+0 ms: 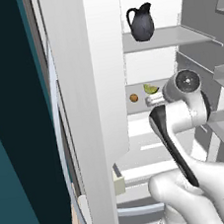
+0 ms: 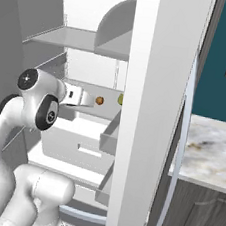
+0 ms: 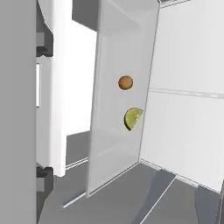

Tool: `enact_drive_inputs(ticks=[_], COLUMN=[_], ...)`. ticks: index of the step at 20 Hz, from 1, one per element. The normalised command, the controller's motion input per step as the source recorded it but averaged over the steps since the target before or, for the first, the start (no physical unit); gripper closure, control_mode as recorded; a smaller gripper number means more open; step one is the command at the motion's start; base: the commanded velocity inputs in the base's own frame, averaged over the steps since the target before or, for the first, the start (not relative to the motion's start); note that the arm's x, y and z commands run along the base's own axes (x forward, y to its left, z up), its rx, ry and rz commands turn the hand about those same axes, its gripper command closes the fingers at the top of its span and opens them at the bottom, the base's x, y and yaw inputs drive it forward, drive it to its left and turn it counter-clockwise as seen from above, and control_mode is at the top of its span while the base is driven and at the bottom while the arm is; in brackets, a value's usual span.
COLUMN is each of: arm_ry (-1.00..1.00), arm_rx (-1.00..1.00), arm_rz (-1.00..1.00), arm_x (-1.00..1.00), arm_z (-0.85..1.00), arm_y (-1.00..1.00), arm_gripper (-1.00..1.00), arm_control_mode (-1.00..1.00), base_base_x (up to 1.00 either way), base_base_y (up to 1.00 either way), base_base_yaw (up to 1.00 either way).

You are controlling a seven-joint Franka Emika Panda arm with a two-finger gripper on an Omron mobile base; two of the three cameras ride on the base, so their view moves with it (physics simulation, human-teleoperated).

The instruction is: Move the apricot and lemon wedge from the top shelf to the second highest shelf to make space. Then, place the pitcher from the counter on the cleared top shelf.

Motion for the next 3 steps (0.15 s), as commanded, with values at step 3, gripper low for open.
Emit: enact_drive_inputs(ticks=[3], arm_ry=[0.14], arm_rx=[0.01], arm_rz=[0.15], arm_x=[-0.47], arm_z=[-0.65], arm_y=[0.22], arm_gripper=[-1.00], arm_control_mode=[-1.00], base_base_x=[0.00], base_base_y=[0.00], base_base_yaw=[0.00])
